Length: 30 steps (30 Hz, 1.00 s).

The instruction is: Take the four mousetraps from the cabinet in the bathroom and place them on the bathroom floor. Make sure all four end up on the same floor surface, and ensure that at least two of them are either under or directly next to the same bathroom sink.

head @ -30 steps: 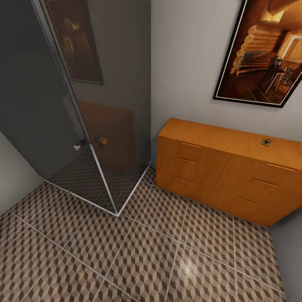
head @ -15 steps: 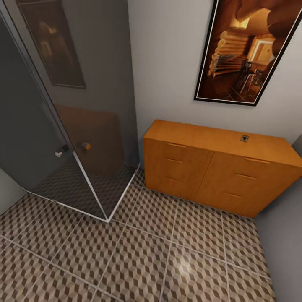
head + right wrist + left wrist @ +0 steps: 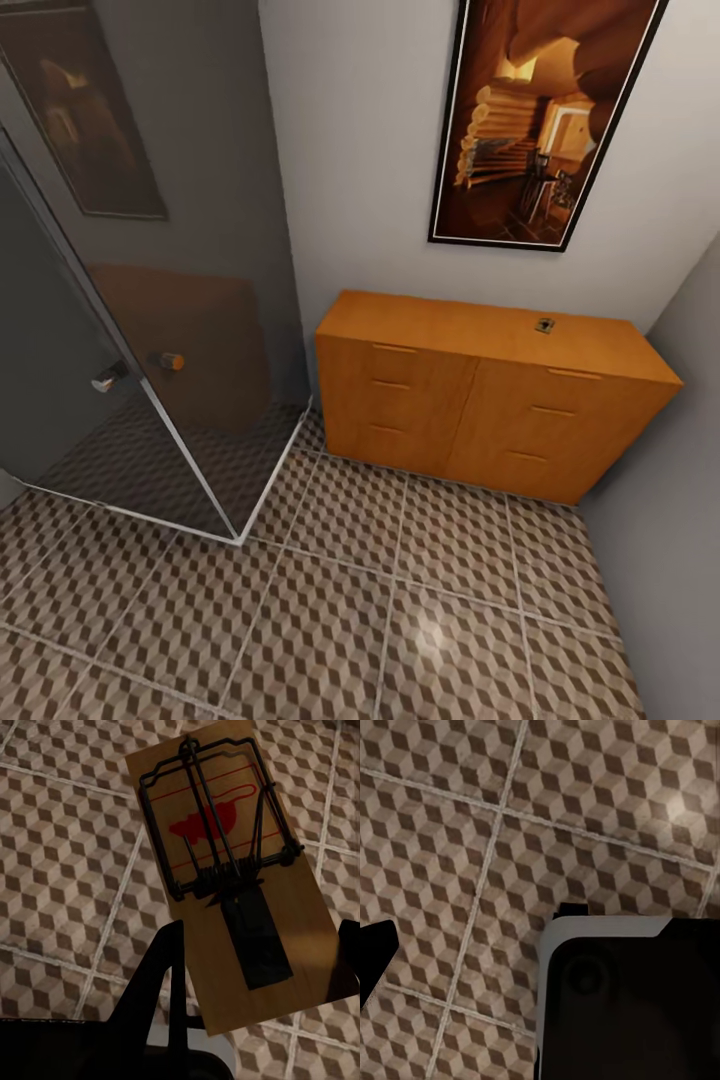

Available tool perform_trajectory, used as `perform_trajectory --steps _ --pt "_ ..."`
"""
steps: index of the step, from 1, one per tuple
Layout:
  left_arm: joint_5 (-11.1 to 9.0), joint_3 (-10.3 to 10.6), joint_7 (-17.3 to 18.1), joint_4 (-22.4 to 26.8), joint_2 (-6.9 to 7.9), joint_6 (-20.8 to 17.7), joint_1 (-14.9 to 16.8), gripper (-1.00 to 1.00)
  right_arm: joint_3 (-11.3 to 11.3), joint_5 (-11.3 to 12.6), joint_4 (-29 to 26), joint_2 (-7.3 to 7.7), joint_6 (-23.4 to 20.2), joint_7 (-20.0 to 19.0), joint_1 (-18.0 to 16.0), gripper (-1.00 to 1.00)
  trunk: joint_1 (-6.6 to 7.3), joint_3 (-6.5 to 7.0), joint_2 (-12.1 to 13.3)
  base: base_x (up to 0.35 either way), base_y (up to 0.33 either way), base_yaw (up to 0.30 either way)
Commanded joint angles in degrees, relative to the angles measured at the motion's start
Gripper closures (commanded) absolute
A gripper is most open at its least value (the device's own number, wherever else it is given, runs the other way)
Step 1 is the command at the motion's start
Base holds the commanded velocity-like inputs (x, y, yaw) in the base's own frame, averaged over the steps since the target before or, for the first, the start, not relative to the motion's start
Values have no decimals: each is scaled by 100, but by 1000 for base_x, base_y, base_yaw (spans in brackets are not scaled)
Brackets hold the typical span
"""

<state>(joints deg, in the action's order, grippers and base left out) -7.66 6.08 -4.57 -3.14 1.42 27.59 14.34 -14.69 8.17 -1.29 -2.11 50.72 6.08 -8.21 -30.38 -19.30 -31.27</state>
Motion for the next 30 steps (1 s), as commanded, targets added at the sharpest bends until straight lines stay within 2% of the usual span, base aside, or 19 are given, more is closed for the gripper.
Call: perform_trajectory --steps 1,30 --pt "-52 51 -2 -20 -2 36 11 -100 -51 45 6 -1 17 34 -5 100 -2 -1 -7 0 57 -187" --pt "-45 51 0 -36 -10 36 13 -100 -60 44 6 -15 17 34 -5 100 -2 176 -7 0 4 -187"
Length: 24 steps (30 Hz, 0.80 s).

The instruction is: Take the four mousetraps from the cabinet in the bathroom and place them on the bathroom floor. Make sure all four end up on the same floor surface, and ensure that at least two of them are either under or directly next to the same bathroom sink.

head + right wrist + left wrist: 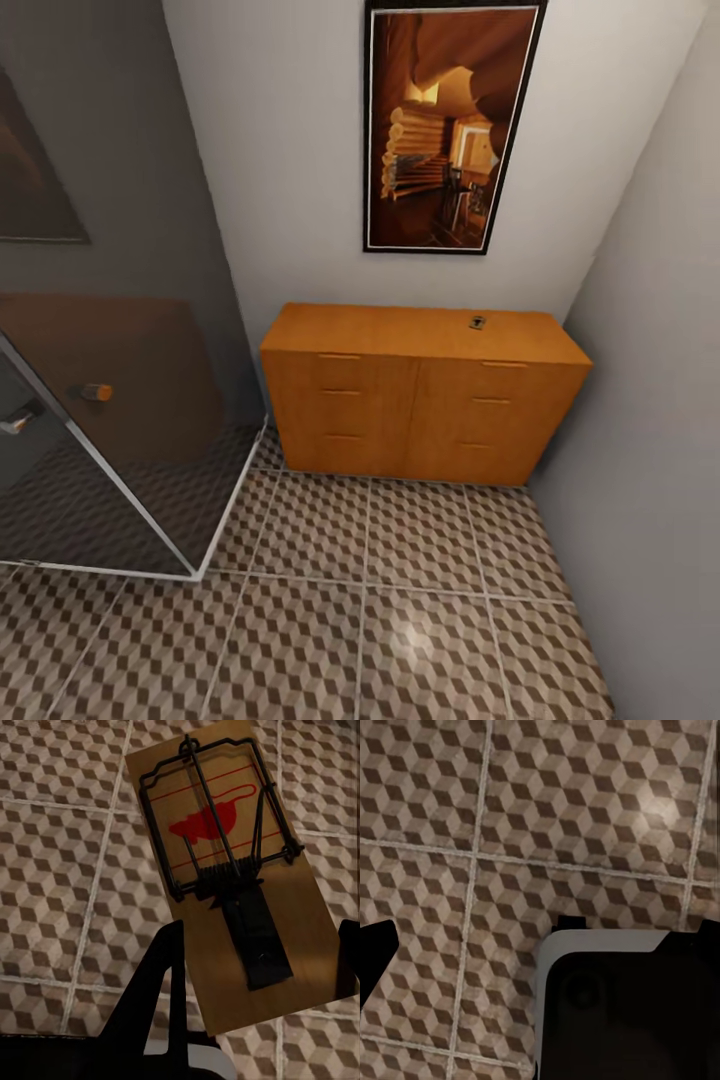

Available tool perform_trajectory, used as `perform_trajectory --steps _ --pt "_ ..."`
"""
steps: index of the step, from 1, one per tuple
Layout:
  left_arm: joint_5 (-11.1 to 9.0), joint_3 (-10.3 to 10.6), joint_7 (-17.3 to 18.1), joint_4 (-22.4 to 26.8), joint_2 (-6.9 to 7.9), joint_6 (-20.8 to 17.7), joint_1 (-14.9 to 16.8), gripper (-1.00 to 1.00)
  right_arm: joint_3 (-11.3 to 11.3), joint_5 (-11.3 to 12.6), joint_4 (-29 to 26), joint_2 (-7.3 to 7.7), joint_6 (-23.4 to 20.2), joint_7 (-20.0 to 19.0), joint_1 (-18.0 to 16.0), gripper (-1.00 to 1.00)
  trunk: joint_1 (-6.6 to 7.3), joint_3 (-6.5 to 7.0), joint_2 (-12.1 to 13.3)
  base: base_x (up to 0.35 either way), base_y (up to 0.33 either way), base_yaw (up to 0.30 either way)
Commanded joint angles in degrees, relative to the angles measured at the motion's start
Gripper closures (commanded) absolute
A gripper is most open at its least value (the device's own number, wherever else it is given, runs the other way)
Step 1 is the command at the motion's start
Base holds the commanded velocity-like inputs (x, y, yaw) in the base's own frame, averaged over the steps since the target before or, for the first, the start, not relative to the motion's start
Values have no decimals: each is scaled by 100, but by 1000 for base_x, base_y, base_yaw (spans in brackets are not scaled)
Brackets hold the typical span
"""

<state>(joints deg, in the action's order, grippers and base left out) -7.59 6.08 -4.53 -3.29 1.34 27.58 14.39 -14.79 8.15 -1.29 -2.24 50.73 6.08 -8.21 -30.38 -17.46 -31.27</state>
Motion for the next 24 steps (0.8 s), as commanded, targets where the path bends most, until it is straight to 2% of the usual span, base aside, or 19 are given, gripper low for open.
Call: perform_trajectory --steps 1,24 --pt "-54 53 -4 -22 -2 37 6 -100 -50 46 6 -3 16 33 -5 100 -2 -2 -7 0 0 -187" --pt "-50 59 -4 -22 -2 37 3 -100 -51 46 6 -5 16 29 -5 100 -2 139 -7 0 0 -186"
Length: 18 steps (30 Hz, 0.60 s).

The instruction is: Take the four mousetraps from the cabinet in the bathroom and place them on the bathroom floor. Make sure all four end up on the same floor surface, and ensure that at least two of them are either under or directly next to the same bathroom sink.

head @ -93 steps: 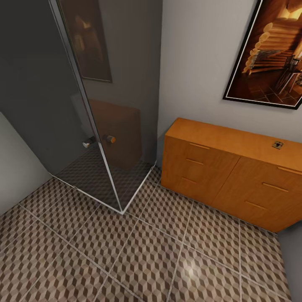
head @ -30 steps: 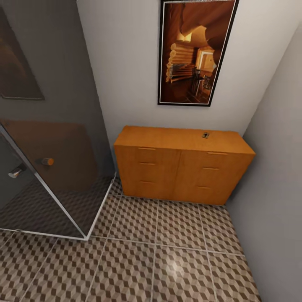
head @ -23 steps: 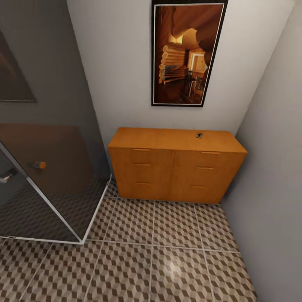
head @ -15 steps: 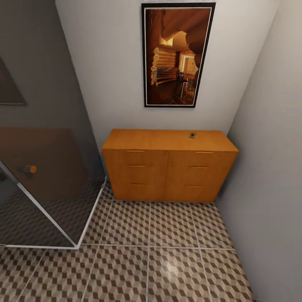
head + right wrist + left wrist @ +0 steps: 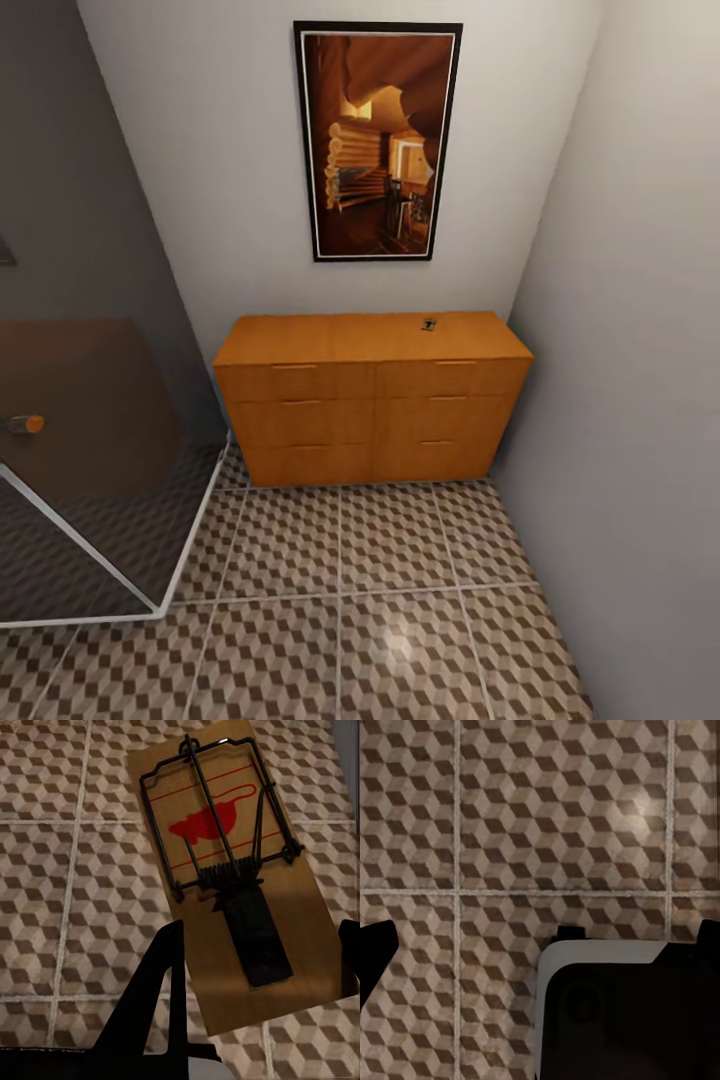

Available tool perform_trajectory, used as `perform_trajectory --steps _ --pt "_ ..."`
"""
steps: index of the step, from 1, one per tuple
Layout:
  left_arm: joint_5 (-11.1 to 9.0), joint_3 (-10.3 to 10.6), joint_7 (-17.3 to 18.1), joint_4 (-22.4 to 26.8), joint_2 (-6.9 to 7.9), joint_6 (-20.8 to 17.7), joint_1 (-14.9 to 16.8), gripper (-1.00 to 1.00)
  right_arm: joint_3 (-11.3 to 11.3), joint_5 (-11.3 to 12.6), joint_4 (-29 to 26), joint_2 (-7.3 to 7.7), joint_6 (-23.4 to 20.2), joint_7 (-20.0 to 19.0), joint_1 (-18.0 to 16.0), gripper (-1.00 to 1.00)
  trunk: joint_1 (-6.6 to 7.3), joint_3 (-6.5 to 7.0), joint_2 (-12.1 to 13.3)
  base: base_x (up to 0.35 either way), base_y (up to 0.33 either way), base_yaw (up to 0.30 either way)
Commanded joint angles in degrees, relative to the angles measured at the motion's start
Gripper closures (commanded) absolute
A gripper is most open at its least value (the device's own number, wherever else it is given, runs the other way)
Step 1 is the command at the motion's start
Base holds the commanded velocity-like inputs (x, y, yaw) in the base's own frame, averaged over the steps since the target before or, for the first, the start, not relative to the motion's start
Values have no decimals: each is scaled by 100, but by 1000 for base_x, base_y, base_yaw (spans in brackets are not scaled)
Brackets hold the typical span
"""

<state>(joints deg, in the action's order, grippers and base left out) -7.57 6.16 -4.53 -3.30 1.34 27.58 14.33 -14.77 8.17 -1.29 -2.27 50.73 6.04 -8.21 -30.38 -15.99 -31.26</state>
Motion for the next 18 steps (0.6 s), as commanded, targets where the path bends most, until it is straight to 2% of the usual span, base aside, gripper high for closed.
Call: perform_trajectory --steps 1,18 --pt "-53 52 -4 -21 -2 37 12 -100 -52 44 5 -2 16 34 -5 100 -2 -2 -8 0 0 -181" --pt "-52 52 -4 -21 -2 37 10 -100 -52 44 5 -2 19 31 -5 100 -2 102 -8 0 0 -179"
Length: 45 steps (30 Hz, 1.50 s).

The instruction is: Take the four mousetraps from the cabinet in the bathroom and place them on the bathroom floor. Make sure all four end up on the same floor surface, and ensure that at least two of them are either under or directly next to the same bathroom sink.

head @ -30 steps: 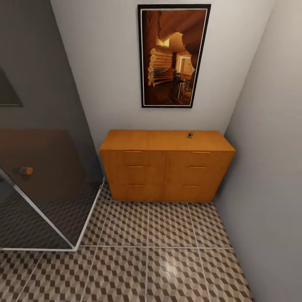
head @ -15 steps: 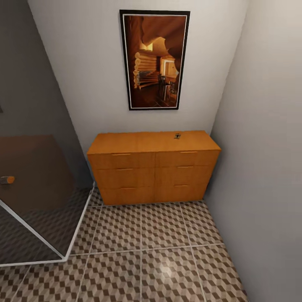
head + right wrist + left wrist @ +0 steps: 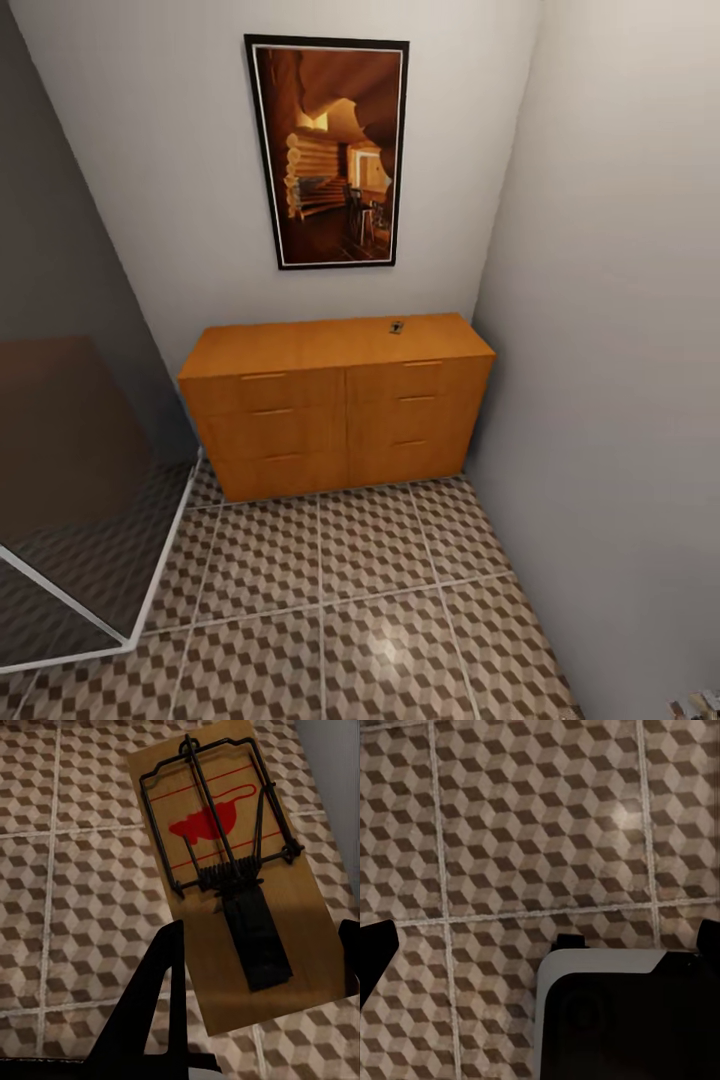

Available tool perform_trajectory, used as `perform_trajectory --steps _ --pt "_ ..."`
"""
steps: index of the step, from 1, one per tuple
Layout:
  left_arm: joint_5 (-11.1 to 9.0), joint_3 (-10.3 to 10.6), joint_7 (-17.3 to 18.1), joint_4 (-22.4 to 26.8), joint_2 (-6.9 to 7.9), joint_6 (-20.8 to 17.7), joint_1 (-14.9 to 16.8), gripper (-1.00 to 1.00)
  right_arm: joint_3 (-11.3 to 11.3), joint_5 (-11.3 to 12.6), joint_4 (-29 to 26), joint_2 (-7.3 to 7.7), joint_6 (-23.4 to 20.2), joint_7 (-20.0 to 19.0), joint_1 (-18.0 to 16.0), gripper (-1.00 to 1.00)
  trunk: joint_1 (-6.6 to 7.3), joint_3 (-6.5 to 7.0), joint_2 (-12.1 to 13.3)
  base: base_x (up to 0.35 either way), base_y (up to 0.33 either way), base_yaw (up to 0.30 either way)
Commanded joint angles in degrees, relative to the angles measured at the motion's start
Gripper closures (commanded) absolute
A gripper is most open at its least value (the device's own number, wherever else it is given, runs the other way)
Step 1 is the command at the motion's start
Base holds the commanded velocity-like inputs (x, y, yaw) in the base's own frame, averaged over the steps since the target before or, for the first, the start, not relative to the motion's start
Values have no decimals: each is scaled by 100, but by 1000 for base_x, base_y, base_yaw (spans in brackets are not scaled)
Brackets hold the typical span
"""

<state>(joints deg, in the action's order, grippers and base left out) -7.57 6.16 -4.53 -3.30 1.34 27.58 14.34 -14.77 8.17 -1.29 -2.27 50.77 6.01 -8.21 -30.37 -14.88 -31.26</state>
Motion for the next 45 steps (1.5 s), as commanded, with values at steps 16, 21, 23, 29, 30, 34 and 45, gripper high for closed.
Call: perform_trajectory --steps 16,21,23,29,30,34,45 --pt "-52 48 -4 -21 -2 37 12 -100 -52 44 5 -2 12 41 -5 100 -2 64 -8 0 0 -135" --pt "-52 49 -4 -21 -2 37 8 -100 -52 44 5 -2 12 41 -5 100 -2 65 -8 4 0 -6" --pt "-52 50 -4 -21 -2 37 8 -100 -52 44 5 -2 12 41 -5 100 -2 65 -8 79 0 -1" --pt "-52 51 -4 -21 -2 37 10 -100 -52 38 5 -10 22 35 -5 100 -2 65 -8 229 0 0" --pt "-52 51 -4 -21 -2 37 12 -100 -52 37 5 -13 23 34 -5 100 -2 65 -8 318 0 0" --pt "-52 51 -4 -21 -2 37 10 -100 -52 36 5 -15 28 33 -5 100 -2 65 -8 327 0 0" --pt "-52 51 -4 -26 -5 35 8 -100 -58 36 7 -19 21 34 -5 100 -2 65 -8 152 0 0"
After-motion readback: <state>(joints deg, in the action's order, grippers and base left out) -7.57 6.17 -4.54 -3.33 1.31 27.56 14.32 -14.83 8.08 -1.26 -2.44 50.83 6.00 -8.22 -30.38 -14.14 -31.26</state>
